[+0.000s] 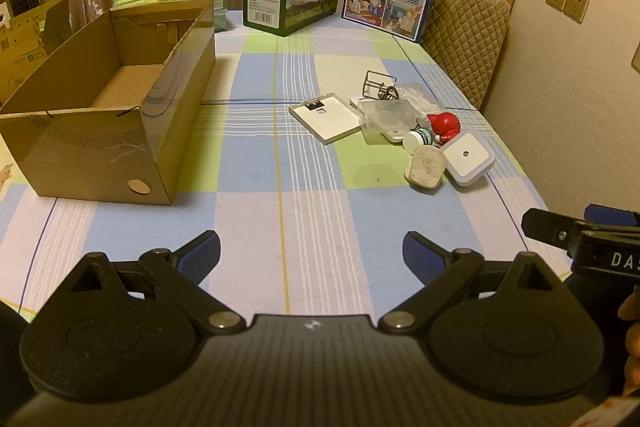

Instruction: Organize rigid objects

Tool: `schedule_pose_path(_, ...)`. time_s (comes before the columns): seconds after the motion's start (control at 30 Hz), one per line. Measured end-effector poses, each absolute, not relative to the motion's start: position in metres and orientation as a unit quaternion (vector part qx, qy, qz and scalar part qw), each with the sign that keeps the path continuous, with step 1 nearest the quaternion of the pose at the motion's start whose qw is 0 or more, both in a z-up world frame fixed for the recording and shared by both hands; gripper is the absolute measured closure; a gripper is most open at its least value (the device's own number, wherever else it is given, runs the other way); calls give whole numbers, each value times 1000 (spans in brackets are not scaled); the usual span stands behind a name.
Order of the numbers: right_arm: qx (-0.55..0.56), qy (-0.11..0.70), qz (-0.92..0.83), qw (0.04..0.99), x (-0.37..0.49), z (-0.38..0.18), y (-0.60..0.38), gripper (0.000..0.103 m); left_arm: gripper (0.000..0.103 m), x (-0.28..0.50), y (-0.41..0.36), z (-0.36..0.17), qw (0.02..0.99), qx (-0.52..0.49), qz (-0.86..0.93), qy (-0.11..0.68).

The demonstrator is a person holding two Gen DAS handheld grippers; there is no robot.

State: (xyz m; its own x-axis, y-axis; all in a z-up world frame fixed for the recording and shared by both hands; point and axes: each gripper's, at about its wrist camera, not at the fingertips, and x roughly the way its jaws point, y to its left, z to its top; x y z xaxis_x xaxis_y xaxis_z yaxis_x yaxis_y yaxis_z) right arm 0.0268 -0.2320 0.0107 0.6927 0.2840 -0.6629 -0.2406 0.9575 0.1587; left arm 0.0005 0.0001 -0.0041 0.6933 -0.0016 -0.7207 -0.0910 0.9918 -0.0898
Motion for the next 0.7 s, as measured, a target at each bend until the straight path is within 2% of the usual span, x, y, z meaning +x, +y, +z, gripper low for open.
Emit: schedule_pose_path(0.7,29,370,141,918,25,4,-234,2,7,-3,-5,-6,917,-66,20,392)
